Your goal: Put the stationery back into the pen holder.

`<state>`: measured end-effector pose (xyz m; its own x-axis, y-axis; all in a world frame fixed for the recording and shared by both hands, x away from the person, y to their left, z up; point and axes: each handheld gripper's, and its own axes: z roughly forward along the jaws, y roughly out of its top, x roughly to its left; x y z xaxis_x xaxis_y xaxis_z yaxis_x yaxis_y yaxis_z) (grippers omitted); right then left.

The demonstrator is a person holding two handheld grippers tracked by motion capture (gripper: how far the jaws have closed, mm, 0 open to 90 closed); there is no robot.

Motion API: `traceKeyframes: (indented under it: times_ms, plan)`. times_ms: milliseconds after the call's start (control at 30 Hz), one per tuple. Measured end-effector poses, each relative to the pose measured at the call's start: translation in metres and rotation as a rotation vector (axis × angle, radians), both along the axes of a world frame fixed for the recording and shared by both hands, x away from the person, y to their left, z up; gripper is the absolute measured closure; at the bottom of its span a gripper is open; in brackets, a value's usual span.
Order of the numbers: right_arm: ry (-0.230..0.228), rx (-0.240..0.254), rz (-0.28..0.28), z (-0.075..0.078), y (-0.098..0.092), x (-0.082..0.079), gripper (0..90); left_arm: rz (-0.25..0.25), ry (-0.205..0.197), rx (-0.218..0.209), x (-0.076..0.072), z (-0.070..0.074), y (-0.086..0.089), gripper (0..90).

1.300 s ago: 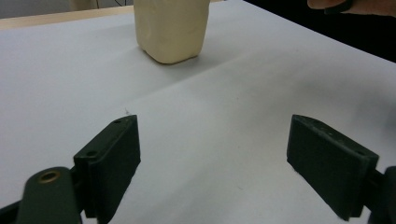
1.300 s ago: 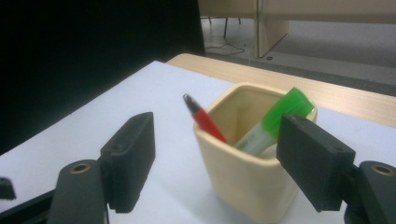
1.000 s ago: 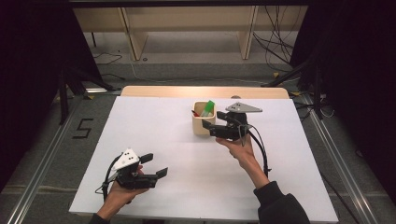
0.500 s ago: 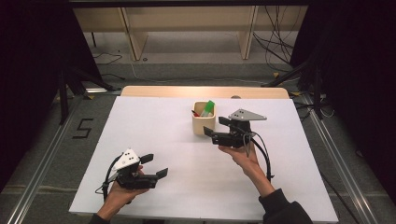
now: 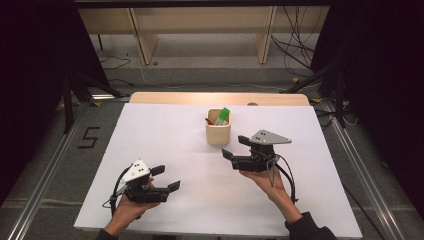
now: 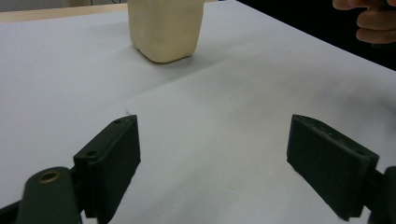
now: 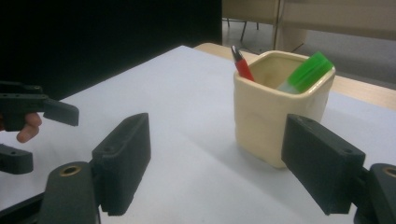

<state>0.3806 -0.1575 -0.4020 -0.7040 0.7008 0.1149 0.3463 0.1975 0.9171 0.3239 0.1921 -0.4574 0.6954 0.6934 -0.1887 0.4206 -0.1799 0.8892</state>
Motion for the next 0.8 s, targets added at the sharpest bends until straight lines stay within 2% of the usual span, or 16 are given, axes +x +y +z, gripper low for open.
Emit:
traceKeyframes:
  times_ms: [133, 467, 800]
  plan:
    - [0.008, 0.017, 0.002, -0.004, -0.006, -0.006, 24.9, -0.005, 0.0, -0.005, -0.001, 0.001, -0.002, 17.0]
    - [0.02, 0.016, 0.021, -0.016, -0.015, -0.025, 23.8, -0.018, -0.004, 0.005, -0.003, 0.002, -0.003, 16.7]
    - [0.022, 0.024, 0.011, -0.028, -0.034, -0.047, 23.0, -0.027, -0.006, 0.003, -0.006, 0.003, -0.004, 16.4]
